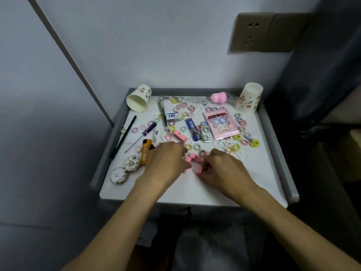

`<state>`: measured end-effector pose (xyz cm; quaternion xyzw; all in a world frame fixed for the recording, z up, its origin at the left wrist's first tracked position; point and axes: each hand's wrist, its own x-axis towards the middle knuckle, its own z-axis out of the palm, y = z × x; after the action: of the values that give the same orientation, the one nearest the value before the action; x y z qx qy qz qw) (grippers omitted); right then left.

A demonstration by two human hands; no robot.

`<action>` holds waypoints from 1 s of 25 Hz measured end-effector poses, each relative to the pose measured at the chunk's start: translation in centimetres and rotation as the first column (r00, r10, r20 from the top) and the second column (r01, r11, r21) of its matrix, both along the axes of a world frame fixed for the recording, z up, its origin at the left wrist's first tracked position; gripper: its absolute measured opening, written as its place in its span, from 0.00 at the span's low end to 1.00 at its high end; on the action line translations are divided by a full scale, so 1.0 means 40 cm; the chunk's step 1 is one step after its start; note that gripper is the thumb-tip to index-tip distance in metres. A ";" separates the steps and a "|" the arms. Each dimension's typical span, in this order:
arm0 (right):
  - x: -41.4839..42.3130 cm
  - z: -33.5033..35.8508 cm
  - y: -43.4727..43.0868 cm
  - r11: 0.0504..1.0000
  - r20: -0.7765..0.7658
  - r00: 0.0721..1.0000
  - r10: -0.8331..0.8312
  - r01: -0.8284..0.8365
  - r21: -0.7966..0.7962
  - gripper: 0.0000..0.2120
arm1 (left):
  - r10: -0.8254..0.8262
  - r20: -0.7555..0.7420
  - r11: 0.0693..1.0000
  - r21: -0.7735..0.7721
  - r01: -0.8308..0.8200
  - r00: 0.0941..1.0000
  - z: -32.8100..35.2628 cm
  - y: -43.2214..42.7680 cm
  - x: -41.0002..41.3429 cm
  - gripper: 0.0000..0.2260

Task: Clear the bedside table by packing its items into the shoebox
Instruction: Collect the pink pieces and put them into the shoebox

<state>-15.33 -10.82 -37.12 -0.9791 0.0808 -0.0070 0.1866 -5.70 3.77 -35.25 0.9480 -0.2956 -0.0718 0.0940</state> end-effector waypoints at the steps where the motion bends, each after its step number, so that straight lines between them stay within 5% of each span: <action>1: 0.002 0.001 -0.011 0.998 0.008 1.000 -0.028 0.028 0.058 0.12 | -0.015 -0.002 1.000 0.018 0.015 1.000 -0.006 -0.008 -0.002 0.13; 6: 0.036 0.003 -0.051 0.961 0.042 0.982 -0.185 0.171 0.216 0.11 | -0.004 -0.021 0.998 0.057 0.006 1.000 -0.019 -0.036 -0.012 0.07; 11: 0.065 -0.013 -0.012 0.995 0.134 0.990 -0.042 0.029 0.096 0.10 | 0.182 -0.228 0.968 -0.131 -0.215 0.956 0.016 0.015 0.028 0.04; 18: 0.083 0.003 -0.008 0.985 0.150 0.984 -0.095 0.071 0.157 0.09 | 0.117 -0.650 0.685 -0.494 -0.535 0.750 0.038 0.021 0.043 0.11; 22: 0.089 0.035 -0.036 0.896 0.183 0.952 -0.247 0.152 0.418 0.02 | -0.036 -0.807 0.508 -0.523 -0.685 0.590 0.062 -0.003 0.030 0.10; 25: 0.081 0.053 -0.034 0.887 0.288 0.924 -0.253 0.102 0.450 0.03 | -0.137 -0.860 0.429 -0.498 -0.753 0.491 0.069 -0.025 0.019 0.08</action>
<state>-12.08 -12.19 -35.01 -0.8865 0.1375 -0.1744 0.4059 -4.94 2.76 -32.48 0.6603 0.0025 -0.3183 0.6803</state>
